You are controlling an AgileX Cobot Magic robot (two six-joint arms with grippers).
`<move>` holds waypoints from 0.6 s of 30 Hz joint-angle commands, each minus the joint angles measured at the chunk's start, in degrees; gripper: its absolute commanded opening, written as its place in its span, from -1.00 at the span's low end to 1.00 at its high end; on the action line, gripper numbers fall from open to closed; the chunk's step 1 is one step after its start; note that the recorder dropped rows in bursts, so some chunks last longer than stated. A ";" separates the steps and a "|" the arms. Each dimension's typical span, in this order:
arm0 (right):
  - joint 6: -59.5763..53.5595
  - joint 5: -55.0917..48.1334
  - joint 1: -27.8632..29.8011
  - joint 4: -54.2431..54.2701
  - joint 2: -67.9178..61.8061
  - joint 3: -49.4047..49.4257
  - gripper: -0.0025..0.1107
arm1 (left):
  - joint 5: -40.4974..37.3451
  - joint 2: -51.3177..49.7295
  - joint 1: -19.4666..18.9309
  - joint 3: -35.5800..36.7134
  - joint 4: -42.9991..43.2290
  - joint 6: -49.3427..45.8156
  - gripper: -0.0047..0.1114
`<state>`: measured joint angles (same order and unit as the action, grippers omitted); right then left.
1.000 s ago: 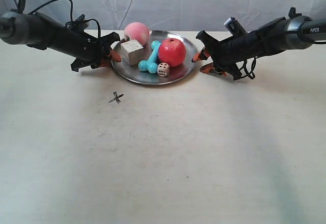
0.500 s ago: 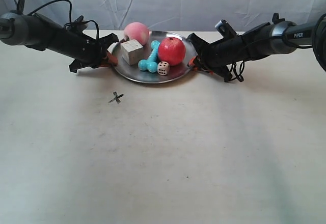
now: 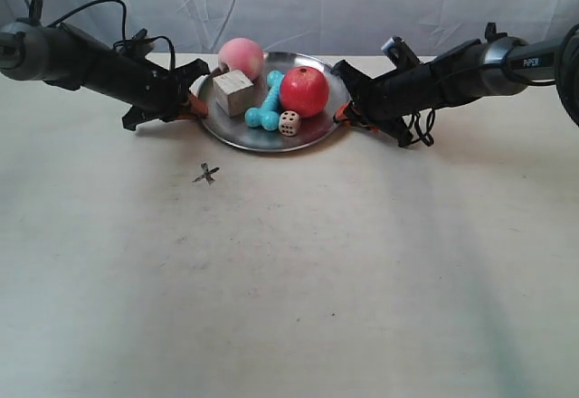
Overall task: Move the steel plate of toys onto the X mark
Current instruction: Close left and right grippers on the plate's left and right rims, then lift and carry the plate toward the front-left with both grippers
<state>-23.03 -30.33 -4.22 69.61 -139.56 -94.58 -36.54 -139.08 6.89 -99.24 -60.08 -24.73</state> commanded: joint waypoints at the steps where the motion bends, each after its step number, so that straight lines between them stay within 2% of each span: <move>1: 0.42 -8.12 -0.83 1.79 -0.27 0.52 -0.96 | -4.84 2.79 0.63 0.26 1.50 -0.69 -0.92; 9: 0.97 -13.63 -0.11 3.98 1.62 0.52 -0.96 | -7.32 5.19 0.63 -0.99 14.29 8.15 -0.92; 18: 0.97 -21.70 0.16 1.60 4.49 0.52 -0.96 | -15.26 6.39 0.63 -1.05 14.74 8.27 -0.92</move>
<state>-20.84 -45.39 -3.08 70.73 -137.45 -93.60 -44.38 -134.19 6.05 -99.83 -42.93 -15.21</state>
